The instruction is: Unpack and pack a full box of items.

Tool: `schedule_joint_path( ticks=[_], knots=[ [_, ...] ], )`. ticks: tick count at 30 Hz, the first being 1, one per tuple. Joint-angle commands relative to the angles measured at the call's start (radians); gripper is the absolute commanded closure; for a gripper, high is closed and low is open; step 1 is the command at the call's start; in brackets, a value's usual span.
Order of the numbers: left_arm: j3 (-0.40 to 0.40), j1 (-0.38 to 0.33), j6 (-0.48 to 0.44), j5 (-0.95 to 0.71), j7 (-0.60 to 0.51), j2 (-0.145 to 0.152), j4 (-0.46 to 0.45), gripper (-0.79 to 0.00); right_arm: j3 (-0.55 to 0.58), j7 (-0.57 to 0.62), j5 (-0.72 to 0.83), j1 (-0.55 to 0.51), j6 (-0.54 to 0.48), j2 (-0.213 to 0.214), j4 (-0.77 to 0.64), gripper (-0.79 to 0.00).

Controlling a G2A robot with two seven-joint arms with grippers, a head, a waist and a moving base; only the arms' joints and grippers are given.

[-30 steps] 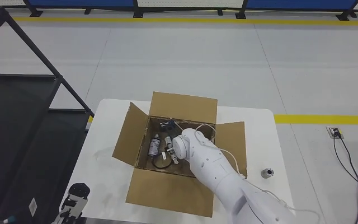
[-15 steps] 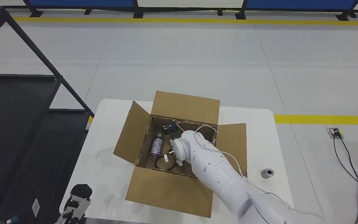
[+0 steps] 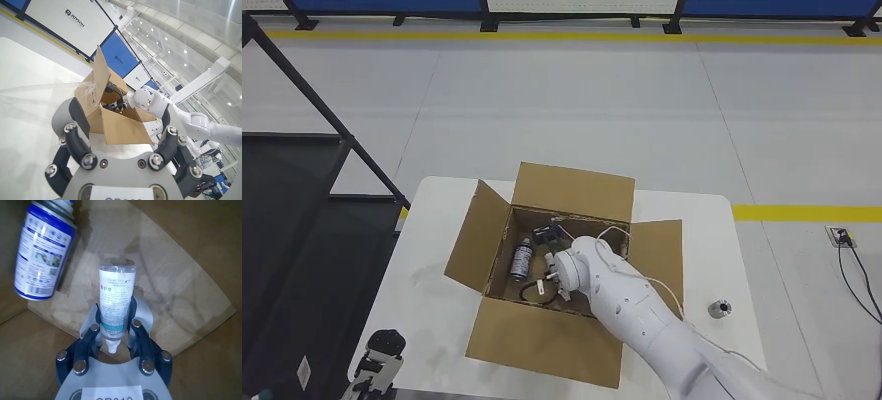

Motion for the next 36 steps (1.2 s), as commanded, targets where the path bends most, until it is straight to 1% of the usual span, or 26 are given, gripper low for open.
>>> schedule_joint_path(
  ticks=[1,3,6,10,12,15,16,20,23,27,28,30,35,36],
  knots=[
    [0.001,-0.002,0.002,-0.001,-0.002,0.0,0.0,-0.785,0.027,-0.017,-0.008,-0.023,-0.015,0.021,-0.046,0.0],
    [0.002,-0.005,0.003,-0.001,-0.003,0.0,0.0,-0.785,0.056,-0.044,-0.031,-0.063,-0.009,0.046,-0.12,0.0],
    [0.005,-0.01,0.004,-0.001,-0.005,0.0,0.002,-0.785,0.103,-0.062,-0.095,-0.151,0.005,0.091,-0.282,0.0],
    [0.012,-0.015,0.004,-0.002,-0.008,0.0,0.006,-0.785,0.203,-0.083,-0.211,-0.322,0.03,0.16,-0.579,0.0],
    [0.016,-0.017,0.004,0.0,-0.01,0.0,0.007,-0.785,0.258,-0.093,-0.273,-0.417,0.015,0.191,-0.73,0.0],
    [0.02,-0.02,0.004,0.002,-0.013,-0.001,0.008,-0.785,0.333,-0.136,-0.328,-0.54,-0.018,0.223,-0.906,0.0],
    [0.022,-0.021,0.003,0.003,-0.015,0.0,0.007,-0.785,0.354,-0.163,-0.338,-0.575,-0.027,0.23,-0.947,0.0],
    [0.029,-0.023,0.001,0.008,-0.019,-0.001,0.006,-0.785,0.44,-0.337,-0.36,-0.712,-0.068,0.253,-1.112,0.0],
    [0.033,-0.023,-0.001,0.012,-0.022,0.0,0.006,-0.785,0.535,-0.432,-0.362,-0.857,-0.119,0.276,-1.274,0.0],
    [0.041,-0.029,0.005,0.018,-0.032,0.0,0.002,-0.785,0.697,-0.49,-0.321,-1.069,-0.199,0.304,-1.474,0.0],
    [0.044,-0.031,0.009,0.019,-0.034,0.0,0.001,-0.785,0.735,-0.509,-0.303,-1.117,-0.22,0.309,-1.509,0.0],
    [0.054,-0.037,0.014,0.026,-0.045,0.001,-0.005,-0.785,0.812,-0.563,-0.268,-1.209,-0.228,0.315,-1.565,0.0],
    [0.084,-0.054,0.031,0.057,-0.068,0.002,-0.027,-0.785,0.959,-0.75,-0.169,-1.432,-0.247,0.321,-1.65,0.0],
    [0.091,-0.057,0.036,0.064,-0.072,0.002,-0.032,-0.785,0.989,-0.798,-0.141,-1.473,-0.234,0.32,-1.656,0.0]
  ],
)
